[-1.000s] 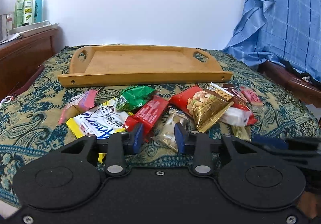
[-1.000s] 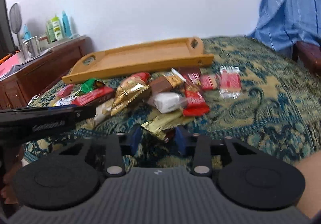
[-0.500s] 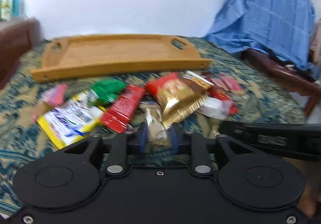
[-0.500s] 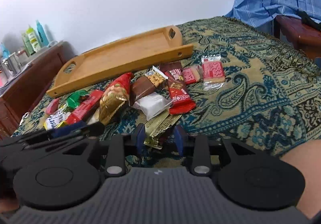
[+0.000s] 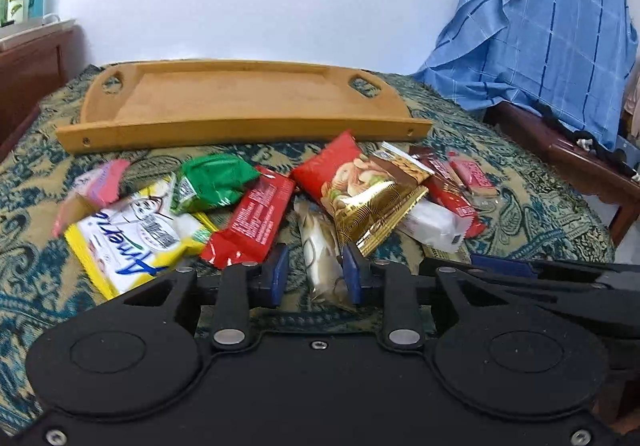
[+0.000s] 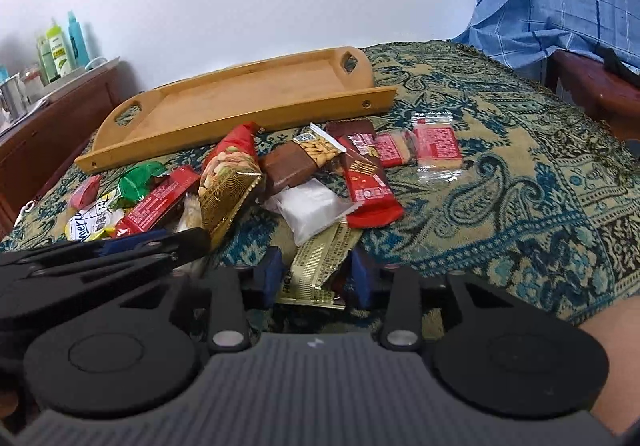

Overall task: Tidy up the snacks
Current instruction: 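Grasp white snack packet with left tool while right tool grasps gold packet, then carry both packets onto the wooden tray and open both tools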

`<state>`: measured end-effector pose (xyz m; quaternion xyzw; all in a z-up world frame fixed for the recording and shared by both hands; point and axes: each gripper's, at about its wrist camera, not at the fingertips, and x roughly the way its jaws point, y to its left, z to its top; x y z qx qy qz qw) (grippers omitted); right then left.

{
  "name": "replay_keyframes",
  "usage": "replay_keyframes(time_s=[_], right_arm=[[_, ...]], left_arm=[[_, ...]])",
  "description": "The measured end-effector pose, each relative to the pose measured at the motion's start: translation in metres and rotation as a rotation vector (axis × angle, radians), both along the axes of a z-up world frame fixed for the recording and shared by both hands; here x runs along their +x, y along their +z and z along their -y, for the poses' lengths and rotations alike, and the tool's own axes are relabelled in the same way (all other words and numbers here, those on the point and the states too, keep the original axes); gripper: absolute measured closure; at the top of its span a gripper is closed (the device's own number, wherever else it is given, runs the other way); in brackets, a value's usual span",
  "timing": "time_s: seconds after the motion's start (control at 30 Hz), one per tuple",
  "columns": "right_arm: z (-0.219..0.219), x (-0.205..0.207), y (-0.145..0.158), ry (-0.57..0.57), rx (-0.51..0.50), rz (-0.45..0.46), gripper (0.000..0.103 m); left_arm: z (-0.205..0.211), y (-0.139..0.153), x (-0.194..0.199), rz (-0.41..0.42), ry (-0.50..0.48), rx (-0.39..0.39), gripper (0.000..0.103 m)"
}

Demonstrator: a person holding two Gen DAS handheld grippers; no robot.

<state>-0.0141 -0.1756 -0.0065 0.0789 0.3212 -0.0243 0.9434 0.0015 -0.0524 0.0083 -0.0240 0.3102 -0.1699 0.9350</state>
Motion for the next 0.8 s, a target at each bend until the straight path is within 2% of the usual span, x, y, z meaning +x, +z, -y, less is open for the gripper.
replay_keyframes(time_s=[0.07,0.13,0.2,0.27,0.4,0.5,0.53,0.57,0.67,0.8], right_arm=[[0.003,-0.004,0.0,0.001,0.015,0.002,0.062],[0.004,-0.008,0.001,0.006,0.02,0.003,0.064],[0.005,-0.012,0.001,0.014,0.021,0.003,0.065],[0.006,-0.017,0.002,0.024,0.027,0.006,0.067],[0.008,-0.03,0.003,0.038,0.032,0.022,0.068],[0.011,-0.042,0.008,0.04,0.032,0.058,0.069],[0.013,-0.045,0.01,0.037,0.033,0.072,0.075],[0.015,-0.048,0.014,0.034,0.037,0.09,0.075],[0.023,-0.053,0.026,0.027,0.06,0.151,0.075],[0.026,-0.044,0.039,0.042,0.052,0.182,0.075]], left_arm=[[0.006,-0.003,-0.001,0.005,-0.002,0.032,0.076],[0.012,-0.003,-0.005,0.026,0.001,0.068,0.08],[0.014,-0.002,-0.009,0.03,0.004,0.078,0.082],[0.016,0.001,-0.014,0.02,0.001,0.065,0.082],[0.012,0.011,-0.033,0.049,-0.01,0.044,0.083],[0.005,0.014,-0.042,0.031,0.006,0.017,0.083],[0.002,0.016,-0.044,0.027,0.012,0.005,0.083],[-0.001,0.019,-0.046,0.031,0.016,-0.002,0.083],[-0.009,0.034,-0.05,0.051,0.027,-0.029,0.083],[-0.015,0.055,-0.046,0.073,0.033,-0.061,0.083]])
